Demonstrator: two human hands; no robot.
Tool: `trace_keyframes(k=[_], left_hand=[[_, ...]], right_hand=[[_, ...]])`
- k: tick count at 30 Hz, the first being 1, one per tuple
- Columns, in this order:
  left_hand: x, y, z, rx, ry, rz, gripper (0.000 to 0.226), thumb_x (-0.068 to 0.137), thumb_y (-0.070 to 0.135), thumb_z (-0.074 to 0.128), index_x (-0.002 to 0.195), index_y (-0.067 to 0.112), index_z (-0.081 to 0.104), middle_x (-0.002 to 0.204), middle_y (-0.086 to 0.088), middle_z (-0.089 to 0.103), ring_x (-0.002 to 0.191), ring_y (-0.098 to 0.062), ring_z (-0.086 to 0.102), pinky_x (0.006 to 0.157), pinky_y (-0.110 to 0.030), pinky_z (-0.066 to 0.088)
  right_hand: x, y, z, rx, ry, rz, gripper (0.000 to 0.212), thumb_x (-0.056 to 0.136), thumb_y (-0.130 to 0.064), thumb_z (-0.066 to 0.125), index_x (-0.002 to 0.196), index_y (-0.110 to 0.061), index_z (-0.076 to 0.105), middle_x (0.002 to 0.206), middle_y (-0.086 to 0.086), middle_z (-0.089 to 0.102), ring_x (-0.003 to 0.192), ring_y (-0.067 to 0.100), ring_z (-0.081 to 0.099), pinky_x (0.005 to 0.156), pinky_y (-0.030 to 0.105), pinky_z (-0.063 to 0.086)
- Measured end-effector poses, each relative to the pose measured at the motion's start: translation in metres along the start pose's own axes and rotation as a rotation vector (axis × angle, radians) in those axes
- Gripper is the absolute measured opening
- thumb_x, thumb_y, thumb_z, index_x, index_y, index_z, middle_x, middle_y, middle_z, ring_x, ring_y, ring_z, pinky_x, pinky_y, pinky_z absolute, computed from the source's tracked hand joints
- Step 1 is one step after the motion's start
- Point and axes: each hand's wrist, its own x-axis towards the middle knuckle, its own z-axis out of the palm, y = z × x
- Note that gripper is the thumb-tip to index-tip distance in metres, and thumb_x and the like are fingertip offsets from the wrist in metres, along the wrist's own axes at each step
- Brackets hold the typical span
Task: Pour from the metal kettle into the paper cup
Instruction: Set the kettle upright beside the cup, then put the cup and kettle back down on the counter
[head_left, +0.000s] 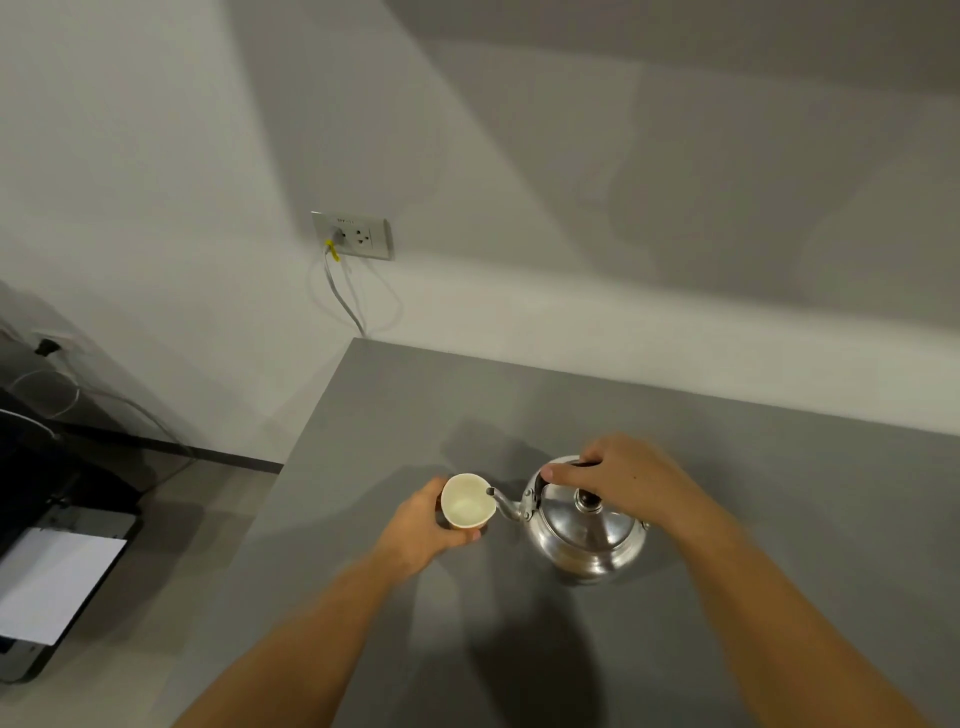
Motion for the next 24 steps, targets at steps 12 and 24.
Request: trace_keyframes(k=[12,24], left_hand=[[0.003,0.027,-0.018,0.012,0.113,-0.025,0.041,0.09,0.052,0.068,0.124,0.029,0.064,0.113,0.01,0.071,0.109,-0.002,0.064,0.094,-0.022,0.045],[0.077,0.057,-0.018,0.181,0.188,-0.022,0.029,0.096,0.048,0.059,0.112,0.026,0.069,0.097,0.008,0.072,0.091,-0.012,0.068,0.081,-0.026,0.046]], right_hand=[[-0.007,0.021,-0.015,0.216,0.134,0.008,0.068,0.08,-0.066,0.071,0.049,-0.02,0.03,0.041,-0.008,0.027,0.035,0.008,0.025,0.049,0.029,0.023],[0.059,0.029,-0.045,0.283,0.377,0.115,0.067,0.096,-0.062,0.046,0.05,-0.013,0.047,0.046,-0.001,0.046,0.045,0.017,0.045,0.05,0.03,0.037]])
